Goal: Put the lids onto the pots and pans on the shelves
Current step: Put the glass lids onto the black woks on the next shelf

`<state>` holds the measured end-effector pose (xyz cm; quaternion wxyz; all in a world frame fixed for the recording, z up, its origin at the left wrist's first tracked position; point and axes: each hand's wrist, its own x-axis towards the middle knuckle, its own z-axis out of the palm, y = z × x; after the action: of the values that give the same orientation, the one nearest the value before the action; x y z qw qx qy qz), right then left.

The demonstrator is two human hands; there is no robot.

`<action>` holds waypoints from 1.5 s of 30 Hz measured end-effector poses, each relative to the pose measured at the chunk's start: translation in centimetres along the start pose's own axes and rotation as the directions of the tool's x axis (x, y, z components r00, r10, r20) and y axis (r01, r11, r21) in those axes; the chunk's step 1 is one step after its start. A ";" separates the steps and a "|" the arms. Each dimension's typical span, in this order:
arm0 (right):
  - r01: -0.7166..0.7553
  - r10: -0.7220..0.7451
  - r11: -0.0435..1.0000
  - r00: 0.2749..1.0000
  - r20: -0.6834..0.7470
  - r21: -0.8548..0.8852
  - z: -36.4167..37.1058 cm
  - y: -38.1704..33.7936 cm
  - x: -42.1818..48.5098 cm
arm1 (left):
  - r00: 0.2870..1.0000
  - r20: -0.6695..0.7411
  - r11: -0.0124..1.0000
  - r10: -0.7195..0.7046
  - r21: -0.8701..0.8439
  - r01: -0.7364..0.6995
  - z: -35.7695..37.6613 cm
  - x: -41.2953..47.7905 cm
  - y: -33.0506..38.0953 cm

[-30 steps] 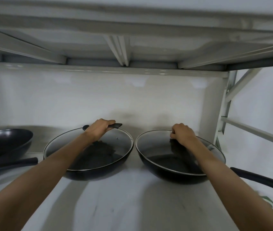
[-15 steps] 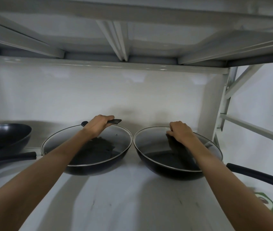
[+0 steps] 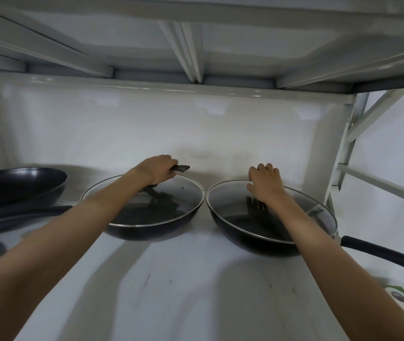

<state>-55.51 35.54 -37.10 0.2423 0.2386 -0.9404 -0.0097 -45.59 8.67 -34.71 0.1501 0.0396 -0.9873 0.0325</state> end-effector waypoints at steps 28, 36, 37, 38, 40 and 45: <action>0.484 -0.654 0.633 0.752 0.082 0.604 -12.3 -31.7 -7.7 | 0.817 0.319 0.877 -0.481 0.192 0.441 -10.2 -26.4 -9.5; 0.488 -0.744 0.501 0.664 0.068 0.715 -12.8 -46.8 -10.1 | 0.718 0.293 0.775 -0.631 0.261 0.575 -8.8 -35.4 -20.5; 0.480 -0.749 0.499 0.658 0.080 0.721 -12.5 -48.2 -10.3 | 0.713 0.284 0.767 -0.641 0.260 0.587 -8.4 -35.8 -21.6; 0.469 -0.746 0.507 0.659 0.095 0.723 -12.1 -49.5 -10.4 | 0.707 0.282 0.761 -0.648 0.250 0.598 -7.9 -36.1 -22.5; 0.455 -0.740 0.524 0.661 0.121 0.720 -11.1 -51.4 -10.5 | 0.697 0.291 0.755 -0.655 0.238 0.610 -6.6 -36.2 -24.1; 0.463 -0.745 0.559 0.645 0.171 0.687 -7.6 -53.9 -10.4 | 0.620 0.371 0.719 -0.691 0.270 0.640 -2.4 -35.9 -25.9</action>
<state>-20.08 -6.73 -42.36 -0.0848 0.6089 -0.7759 0.1413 -8.44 -14.42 -41.76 -0.0822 0.4174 -0.9048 0.0194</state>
